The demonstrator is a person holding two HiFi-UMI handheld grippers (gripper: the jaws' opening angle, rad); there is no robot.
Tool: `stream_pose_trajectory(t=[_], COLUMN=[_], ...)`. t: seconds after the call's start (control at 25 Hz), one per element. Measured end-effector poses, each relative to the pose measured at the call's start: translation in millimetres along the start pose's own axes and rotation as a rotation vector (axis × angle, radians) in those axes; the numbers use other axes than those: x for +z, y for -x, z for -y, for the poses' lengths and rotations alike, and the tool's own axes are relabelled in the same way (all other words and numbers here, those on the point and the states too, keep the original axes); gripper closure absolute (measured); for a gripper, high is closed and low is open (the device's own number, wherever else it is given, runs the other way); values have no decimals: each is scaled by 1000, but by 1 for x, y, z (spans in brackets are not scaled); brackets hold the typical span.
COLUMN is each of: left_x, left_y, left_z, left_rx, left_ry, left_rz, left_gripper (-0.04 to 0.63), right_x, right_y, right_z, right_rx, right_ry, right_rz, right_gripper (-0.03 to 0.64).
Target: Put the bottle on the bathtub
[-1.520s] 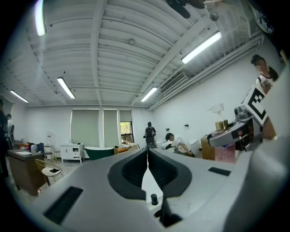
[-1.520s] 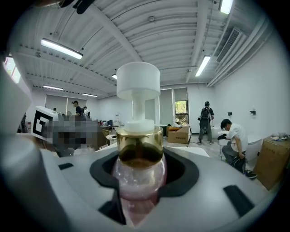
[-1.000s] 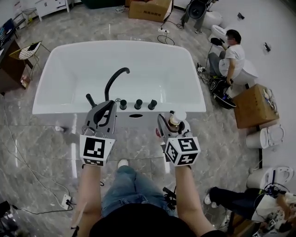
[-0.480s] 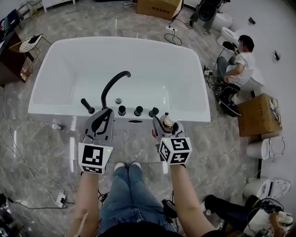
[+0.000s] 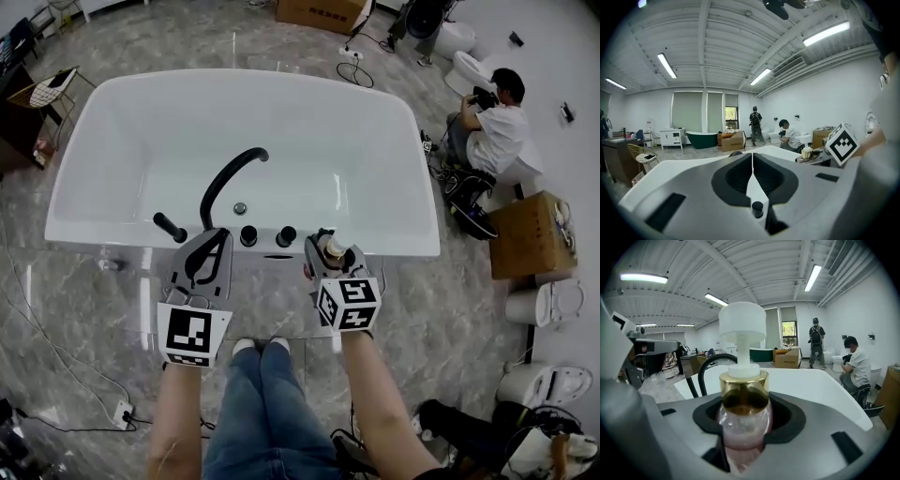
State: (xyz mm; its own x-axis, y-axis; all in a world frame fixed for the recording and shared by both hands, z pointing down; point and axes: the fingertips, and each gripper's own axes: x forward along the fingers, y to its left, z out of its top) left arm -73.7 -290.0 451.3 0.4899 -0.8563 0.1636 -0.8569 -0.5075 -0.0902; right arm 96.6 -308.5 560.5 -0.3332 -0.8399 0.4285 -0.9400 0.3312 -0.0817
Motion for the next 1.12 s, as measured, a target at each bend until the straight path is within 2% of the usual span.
stream_pose_trajectory(t=[0.32,0.56,0.68,1.12], left_x=[-26,-39,-44,-58], left_y=[-14,-25,-26,-33], left_z=[-9,-18,-21,-28], left_rx=[-7,-9,-6,-17], left_ry=[19,-5,21,3], left_rz=[-53,-37,-67,-84], left_gripper=[588,588,588,588], right_x=[-34,-49,-48,-27], right_y=[-49,-78,-88,-118], right_z=[12,24,25,38], right_rx=[-22,-49,-53,-76], right_ry=[-14,-24,-35,-5], right_rz=[-18,-21,-7,67], right_gripper=[408,410,408,410])
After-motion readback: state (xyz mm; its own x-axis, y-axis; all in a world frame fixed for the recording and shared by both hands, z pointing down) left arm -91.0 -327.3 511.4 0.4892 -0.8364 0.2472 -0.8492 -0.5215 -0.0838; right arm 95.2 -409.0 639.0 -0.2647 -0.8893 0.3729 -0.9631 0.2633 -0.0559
